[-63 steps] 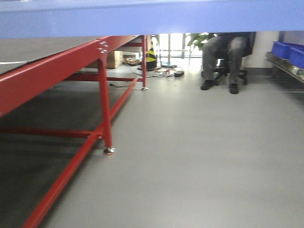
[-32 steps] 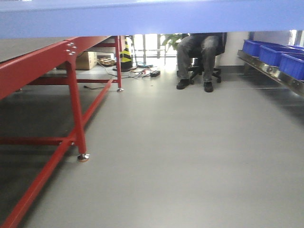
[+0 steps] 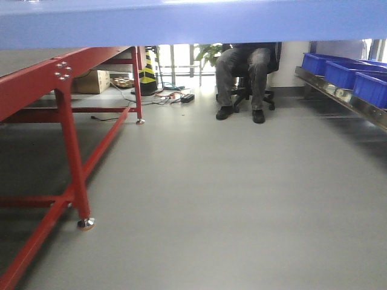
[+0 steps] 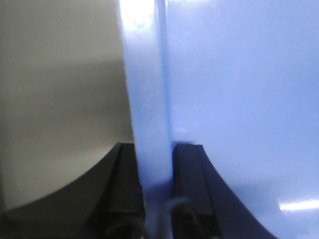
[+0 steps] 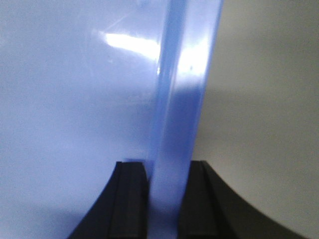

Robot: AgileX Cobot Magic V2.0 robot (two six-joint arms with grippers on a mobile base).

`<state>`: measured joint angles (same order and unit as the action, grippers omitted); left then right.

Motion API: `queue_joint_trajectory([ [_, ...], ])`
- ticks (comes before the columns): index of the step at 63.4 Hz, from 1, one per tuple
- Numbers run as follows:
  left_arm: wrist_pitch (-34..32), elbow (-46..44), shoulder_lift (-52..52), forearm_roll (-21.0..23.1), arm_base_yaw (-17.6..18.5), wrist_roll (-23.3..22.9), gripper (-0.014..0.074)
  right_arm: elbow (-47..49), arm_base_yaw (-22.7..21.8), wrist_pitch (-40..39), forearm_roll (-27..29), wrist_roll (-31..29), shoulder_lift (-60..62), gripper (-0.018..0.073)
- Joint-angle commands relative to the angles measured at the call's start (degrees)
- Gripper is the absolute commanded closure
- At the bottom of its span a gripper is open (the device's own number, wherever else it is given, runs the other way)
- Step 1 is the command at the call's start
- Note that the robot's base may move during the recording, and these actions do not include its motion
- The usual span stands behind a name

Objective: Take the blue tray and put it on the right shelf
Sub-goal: 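Hold the tray raised while the base drives to the shelving rack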

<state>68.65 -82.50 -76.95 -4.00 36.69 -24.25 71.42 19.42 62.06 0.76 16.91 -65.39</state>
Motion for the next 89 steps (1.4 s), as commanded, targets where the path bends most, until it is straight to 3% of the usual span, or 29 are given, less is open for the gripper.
queue_joint_trajectory([
  [1,3.6,-1.4,1.6,-3.2,0.4,1.8,0.0645,1.8,-0.5,-3.3,-3.7,-0.9,1.4,0.0491],
  [89,3.6,-1.4,1.6,-2.8,0.4,1.8,0.0645,1.8,-0.5,-3.3,-3.7,-0.9,1.4,0.0491],
])
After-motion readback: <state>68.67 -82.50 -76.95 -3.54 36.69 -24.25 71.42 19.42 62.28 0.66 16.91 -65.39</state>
